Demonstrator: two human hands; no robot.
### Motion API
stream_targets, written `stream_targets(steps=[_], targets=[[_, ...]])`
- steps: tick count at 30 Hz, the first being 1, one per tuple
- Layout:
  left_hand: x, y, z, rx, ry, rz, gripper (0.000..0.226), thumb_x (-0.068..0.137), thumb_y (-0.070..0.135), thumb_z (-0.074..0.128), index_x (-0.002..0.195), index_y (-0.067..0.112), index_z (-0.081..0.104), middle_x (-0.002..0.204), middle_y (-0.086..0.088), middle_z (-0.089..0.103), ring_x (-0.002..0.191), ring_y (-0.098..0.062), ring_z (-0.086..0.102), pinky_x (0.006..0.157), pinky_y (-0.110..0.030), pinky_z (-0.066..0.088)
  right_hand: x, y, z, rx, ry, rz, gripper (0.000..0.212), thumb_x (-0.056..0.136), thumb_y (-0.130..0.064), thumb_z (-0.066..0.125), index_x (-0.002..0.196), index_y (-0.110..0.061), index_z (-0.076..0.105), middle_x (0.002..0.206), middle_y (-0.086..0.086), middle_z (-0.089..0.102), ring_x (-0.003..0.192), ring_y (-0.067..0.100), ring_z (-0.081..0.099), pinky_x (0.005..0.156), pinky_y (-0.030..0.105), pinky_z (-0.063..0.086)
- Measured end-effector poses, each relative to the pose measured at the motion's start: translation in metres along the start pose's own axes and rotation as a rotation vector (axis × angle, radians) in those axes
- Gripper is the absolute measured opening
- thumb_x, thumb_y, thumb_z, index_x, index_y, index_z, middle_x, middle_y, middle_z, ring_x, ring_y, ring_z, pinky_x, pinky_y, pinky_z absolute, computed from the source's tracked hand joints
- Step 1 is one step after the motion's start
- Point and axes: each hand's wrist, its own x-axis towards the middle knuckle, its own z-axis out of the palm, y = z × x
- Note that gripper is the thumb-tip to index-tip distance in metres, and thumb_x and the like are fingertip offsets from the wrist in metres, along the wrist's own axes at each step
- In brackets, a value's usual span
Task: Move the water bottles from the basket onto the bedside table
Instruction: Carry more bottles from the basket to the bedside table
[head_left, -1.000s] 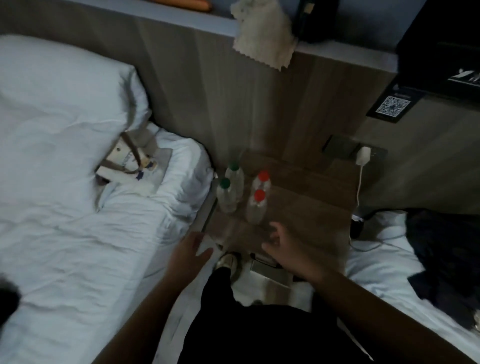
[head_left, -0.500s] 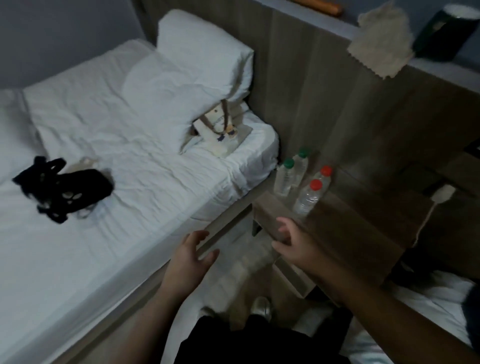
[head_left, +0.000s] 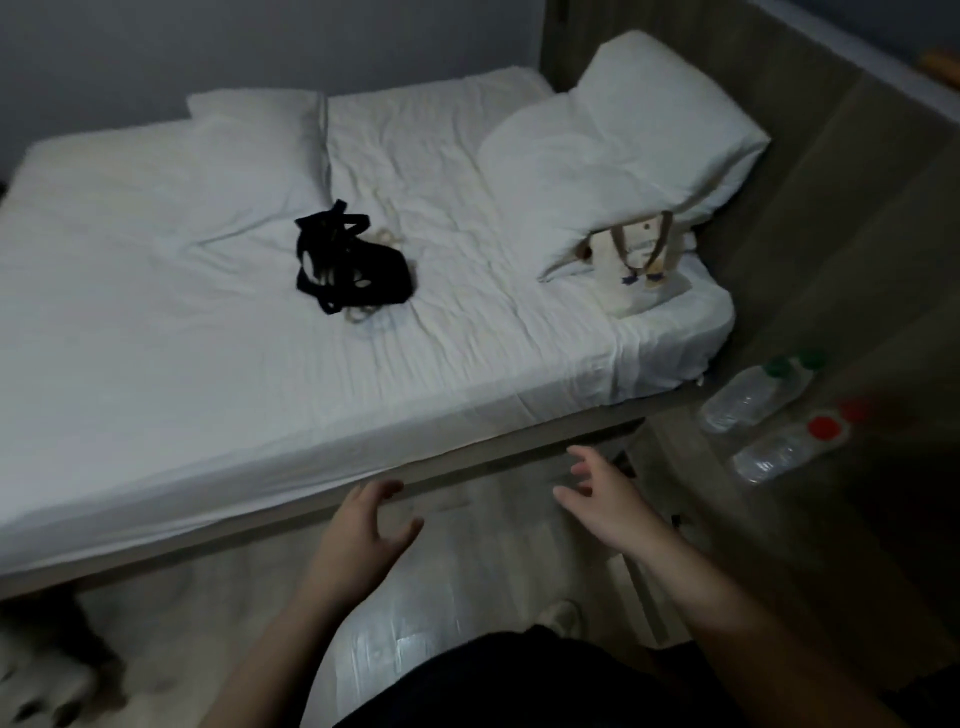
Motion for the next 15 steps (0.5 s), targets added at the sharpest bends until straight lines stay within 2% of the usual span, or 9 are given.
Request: stream_targets(steps=[9, 15], targets=[[-0.091, -0.141, -0.1, -0.073, 0.129, -0.148, 0.043, 0.078, 0.029, 0.072, 0.117, 0.015, 0.058, 0.117, 0.0, 0.059, 0.111, -0.015, 0.055, 0.087, -0.026, 0.042, -0.051, -0.089, 0.172, 0.006, -0.051, -0.066, 0.057, 0.087, -0.025, 0.063, 0.138, -0.021, 0.039, 0.131, 0.007, 0.051, 0.111, 0.017, 0.053, 0.089, 0.027, 0.042], [-0.14, -0.204, -0.152, -0.129, 0.261, -0.239, 0.045, 0.078, 0.027, 0.072, 0.119, 0.016, 0.057, 0.118, 0.003, 0.058, 0.109, -0.009, 0.052, 0.089, -0.025, 0.04, -0.07, -0.154, 0.26, -0.09, -0.137, -0.241, 0.056, 0.085, -0.024, 0.066, 0.135, -0.021, 0.043, 0.125, 0.004, 0.053, 0.109, 0.017, 0.055, 0.092, 0.027, 0.043]])
